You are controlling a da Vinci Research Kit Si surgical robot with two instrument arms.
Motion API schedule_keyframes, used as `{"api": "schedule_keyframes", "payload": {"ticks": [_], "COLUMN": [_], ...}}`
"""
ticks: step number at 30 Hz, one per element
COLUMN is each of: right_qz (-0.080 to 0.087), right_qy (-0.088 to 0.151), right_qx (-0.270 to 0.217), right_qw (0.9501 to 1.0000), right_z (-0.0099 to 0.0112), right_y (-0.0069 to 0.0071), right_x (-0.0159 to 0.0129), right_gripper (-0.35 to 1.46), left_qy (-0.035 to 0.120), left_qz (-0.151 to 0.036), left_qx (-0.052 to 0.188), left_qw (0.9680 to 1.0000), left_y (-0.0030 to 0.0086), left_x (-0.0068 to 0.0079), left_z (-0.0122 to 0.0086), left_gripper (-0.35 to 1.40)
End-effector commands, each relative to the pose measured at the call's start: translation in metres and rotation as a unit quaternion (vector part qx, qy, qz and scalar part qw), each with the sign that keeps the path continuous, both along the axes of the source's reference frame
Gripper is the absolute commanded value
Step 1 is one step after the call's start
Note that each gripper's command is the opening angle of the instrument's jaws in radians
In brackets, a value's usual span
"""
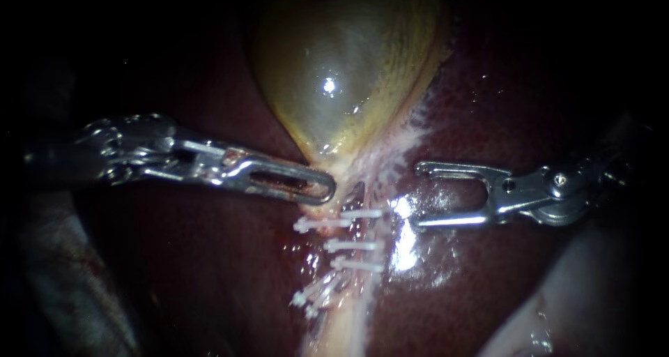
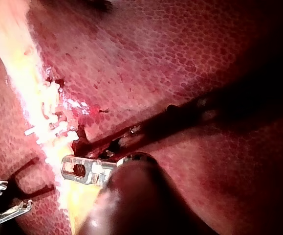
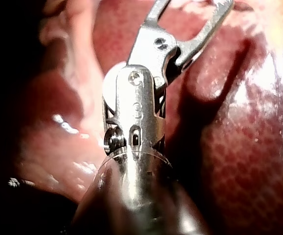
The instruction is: Going back third clip right tube
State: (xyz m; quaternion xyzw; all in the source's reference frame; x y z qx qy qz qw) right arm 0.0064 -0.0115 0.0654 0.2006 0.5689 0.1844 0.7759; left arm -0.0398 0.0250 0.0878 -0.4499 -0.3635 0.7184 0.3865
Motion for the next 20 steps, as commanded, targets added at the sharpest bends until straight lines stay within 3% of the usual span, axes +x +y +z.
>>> {"api": "schedule_keyframes", "payload": {"ticks": [1, 20], "right_qz": [0.000, 0.001], "right_qy": [0.000, 0.000], "right_qx": [0.000, 0.000], "right_qw": [1.0000, 1.0000], "right_z": [0.0000, 0.0001], "right_y": [0.0000, -0.0002], "right_x": [0.0000, 0.0004], "right_gripper": [0.51, 0.51], "left_qy": [0.001, 0.002], "left_qz": [0.000, -0.002], "left_qx": [-0.001, 0.003], "left_qw": [1.0000, 1.0000], "left_y": [-0.0001, -0.0003], "left_x": [-0.0001, -0.0001], "left_z": [0.0001, 0.0007], "left_gripper": [-0.35, -0.35]}}
